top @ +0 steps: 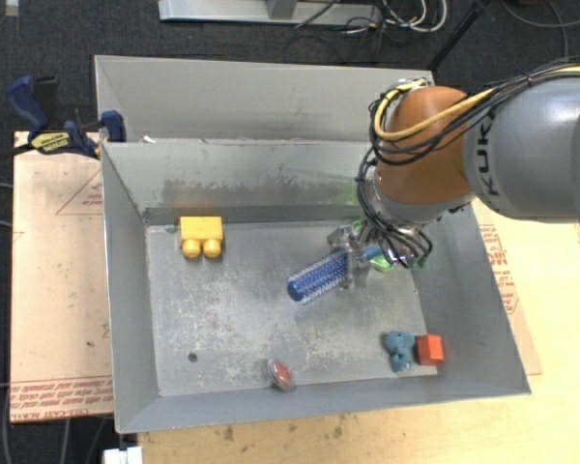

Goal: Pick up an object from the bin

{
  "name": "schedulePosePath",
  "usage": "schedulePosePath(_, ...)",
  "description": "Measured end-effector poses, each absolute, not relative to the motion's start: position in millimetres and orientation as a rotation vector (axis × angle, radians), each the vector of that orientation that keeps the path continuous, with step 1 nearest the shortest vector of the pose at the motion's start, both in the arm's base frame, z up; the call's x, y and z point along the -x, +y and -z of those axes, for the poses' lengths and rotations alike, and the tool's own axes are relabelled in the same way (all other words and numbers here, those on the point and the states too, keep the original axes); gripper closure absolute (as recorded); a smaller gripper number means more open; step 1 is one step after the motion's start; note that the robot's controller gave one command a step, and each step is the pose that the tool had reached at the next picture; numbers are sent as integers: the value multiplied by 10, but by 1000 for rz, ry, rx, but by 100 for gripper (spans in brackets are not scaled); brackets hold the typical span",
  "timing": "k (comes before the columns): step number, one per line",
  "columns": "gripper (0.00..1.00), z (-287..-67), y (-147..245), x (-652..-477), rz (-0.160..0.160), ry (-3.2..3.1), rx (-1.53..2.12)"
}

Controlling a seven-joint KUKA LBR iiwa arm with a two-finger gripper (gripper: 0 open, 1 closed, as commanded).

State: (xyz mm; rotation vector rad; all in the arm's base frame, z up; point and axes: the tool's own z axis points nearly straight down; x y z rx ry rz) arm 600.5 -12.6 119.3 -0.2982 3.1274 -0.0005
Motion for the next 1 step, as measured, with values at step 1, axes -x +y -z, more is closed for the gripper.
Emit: schedulePosePath(1, 100, -2910, -54, -5950, 1, 3113, 332)
